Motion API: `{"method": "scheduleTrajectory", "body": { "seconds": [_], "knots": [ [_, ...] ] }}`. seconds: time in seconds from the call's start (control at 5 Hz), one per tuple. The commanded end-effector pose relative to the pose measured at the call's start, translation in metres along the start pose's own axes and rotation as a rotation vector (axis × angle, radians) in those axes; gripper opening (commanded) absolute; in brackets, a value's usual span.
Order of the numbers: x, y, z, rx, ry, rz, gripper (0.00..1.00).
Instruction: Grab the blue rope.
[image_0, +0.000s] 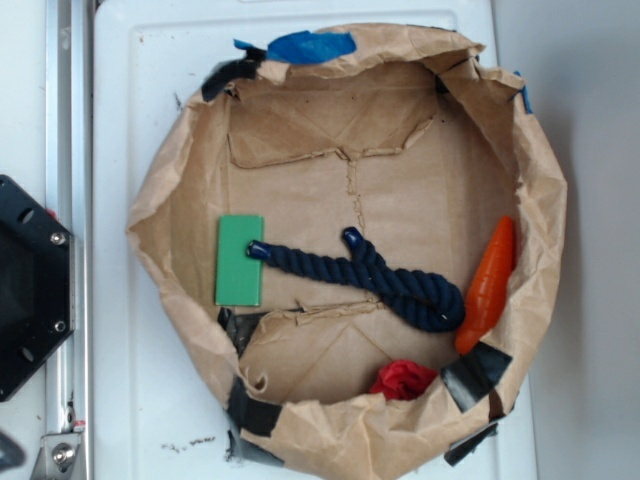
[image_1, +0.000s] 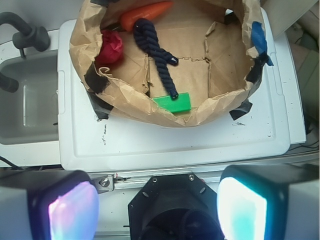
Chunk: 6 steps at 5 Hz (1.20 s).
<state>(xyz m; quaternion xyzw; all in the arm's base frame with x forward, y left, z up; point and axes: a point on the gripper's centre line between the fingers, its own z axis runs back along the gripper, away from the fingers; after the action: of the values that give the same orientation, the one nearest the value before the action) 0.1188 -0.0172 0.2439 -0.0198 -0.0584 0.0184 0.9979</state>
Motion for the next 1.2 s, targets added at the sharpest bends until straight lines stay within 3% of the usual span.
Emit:
{"method": "scheduleTrajectory", "body": {
  "seconds": [0.0, 0.4, 0.8, 1.0],
  "knots": [
    [0.000, 0.000, 0.000, 0.000, 0.000, 0.000, 1.00],
    [0.058, 0.007, -0.026, 0.006, -0.031, -0.144, 1.00],
    [0.095, 0.021, -0.047, -0.032, -0.044, -0.323, 1.00],
    [0.107, 0.012, -0.073, -0.066, -0.031, -0.408, 1.00]
  ]
}}
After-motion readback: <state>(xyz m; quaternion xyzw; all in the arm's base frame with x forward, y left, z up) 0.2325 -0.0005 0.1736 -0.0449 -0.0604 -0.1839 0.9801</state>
